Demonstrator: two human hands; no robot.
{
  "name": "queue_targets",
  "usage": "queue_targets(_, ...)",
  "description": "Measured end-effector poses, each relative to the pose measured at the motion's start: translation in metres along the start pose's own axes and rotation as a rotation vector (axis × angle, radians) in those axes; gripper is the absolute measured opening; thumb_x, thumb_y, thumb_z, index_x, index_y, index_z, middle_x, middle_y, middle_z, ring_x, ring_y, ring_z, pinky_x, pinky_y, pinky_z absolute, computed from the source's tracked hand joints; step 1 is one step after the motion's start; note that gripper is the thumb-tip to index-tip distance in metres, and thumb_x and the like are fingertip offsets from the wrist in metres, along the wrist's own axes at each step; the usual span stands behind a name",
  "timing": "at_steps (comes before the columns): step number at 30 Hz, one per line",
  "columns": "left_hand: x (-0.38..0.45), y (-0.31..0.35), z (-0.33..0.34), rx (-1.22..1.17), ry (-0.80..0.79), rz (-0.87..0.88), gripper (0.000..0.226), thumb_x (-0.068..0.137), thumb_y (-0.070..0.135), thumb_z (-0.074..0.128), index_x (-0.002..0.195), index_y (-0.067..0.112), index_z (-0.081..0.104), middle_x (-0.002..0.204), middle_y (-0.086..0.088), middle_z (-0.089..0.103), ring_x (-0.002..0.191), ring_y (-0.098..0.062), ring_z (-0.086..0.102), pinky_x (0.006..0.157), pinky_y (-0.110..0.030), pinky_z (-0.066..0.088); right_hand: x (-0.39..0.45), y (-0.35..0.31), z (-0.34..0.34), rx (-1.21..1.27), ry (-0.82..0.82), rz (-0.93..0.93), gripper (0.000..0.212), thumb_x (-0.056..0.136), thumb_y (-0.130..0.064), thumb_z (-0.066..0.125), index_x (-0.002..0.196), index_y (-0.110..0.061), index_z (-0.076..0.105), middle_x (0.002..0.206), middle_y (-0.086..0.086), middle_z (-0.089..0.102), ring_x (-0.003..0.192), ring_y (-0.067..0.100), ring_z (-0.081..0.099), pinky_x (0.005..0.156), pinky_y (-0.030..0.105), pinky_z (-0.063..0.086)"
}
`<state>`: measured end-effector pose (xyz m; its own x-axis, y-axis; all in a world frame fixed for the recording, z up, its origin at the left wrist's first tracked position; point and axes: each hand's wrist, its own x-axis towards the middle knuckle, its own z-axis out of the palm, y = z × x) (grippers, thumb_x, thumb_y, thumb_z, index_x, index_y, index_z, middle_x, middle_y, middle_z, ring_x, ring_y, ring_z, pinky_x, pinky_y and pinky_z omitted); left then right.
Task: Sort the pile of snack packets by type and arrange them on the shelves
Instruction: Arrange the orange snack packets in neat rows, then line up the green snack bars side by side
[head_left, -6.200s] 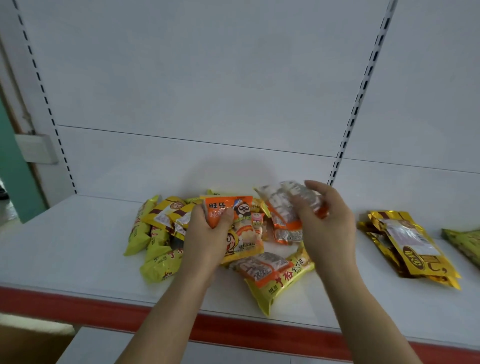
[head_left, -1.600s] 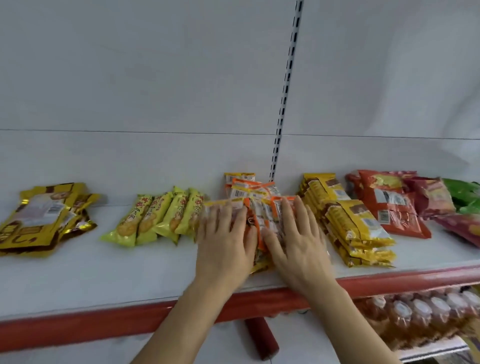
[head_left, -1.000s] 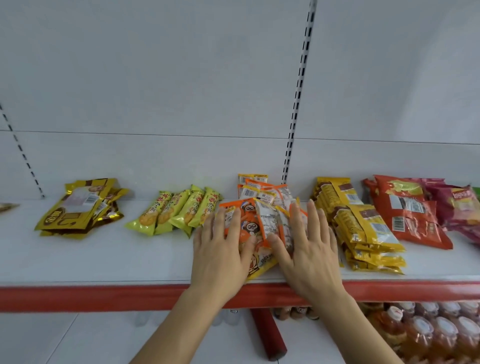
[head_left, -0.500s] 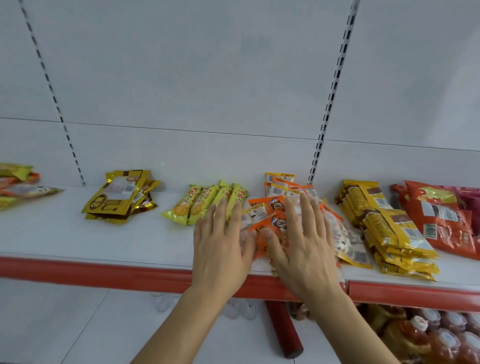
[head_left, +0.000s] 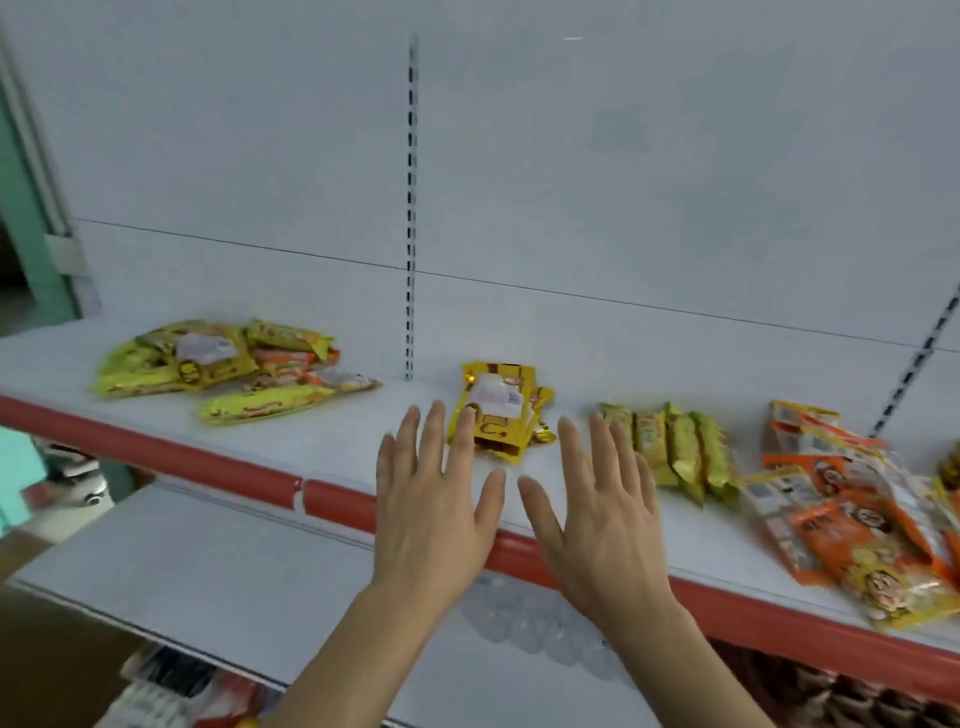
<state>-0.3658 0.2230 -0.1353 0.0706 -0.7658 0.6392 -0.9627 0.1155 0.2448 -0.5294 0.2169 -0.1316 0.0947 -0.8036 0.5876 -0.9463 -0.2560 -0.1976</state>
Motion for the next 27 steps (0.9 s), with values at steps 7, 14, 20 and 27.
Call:
queue_targets(7,0.003,-0.130,-0.032,0.060,0.009,-0.120,0.067,0.099,0.054,0.035,0.148,0.011,0.051,0.152,-0.018,0.052,0.142,-0.041,0.046,0.114,-0.061,0.039,0.028,-0.126,0.054,0.045,-0.073,-0.105,0.075,0.098,-0.066,0.024,0.154,-0.018,0.037,0.160,0.015,0.033,0.151,0.034,0.024,0.119,0.053,0.027)
queue_targets(14,0.038,-0.233,-0.027,0.107,-0.024,-0.186,0.067,0.097,0.052,0.040,0.151,0.014,0.047,0.153,-0.015,0.050,0.143,-0.039,0.043,0.116,-0.058,0.038,0.089,-0.199,0.118,0.061,-0.161,-0.182,0.075,0.097,-0.064,0.023,0.156,-0.020,0.029,0.162,0.014,0.028,0.152,0.035,0.020,0.121,0.053,0.024)
queue_targets(20,0.091,-0.301,-0.005,0.166,-0.225,-0.136,0.072,0.095,0.042,0.062,0.158,0.018,0.035,0.154,-0.007,0.047,0.144,-0.032,0.040,0.118,-0.046,0.034,0.146,-0.236,0.167,0.036,-0.363,-0.297,0.073,0.099,-0.055,0.034,0.159,-0.024,0.006,0.167,0.007,0.010,0.154,0.032,0.001,0.124,0.048,0.011)
queue_targets(27,0.134,-0.346,0.002,0.085,-0.470,0.008,0.050,0.099,0.044,0.058,0.146,0.029,0.049,0.135,0.005,0.060,0.125,-0.021,0.053,0.095,-0.035,0.047,0.179,-0.265,0.201,-0.040,-0.445,-0.451,0.062,0.093,-0.040,0.059,0.150,-0.026,0.040,0.148,0.000,0.050,0.144,0.031,0.034,0.119,0.048,0.024)
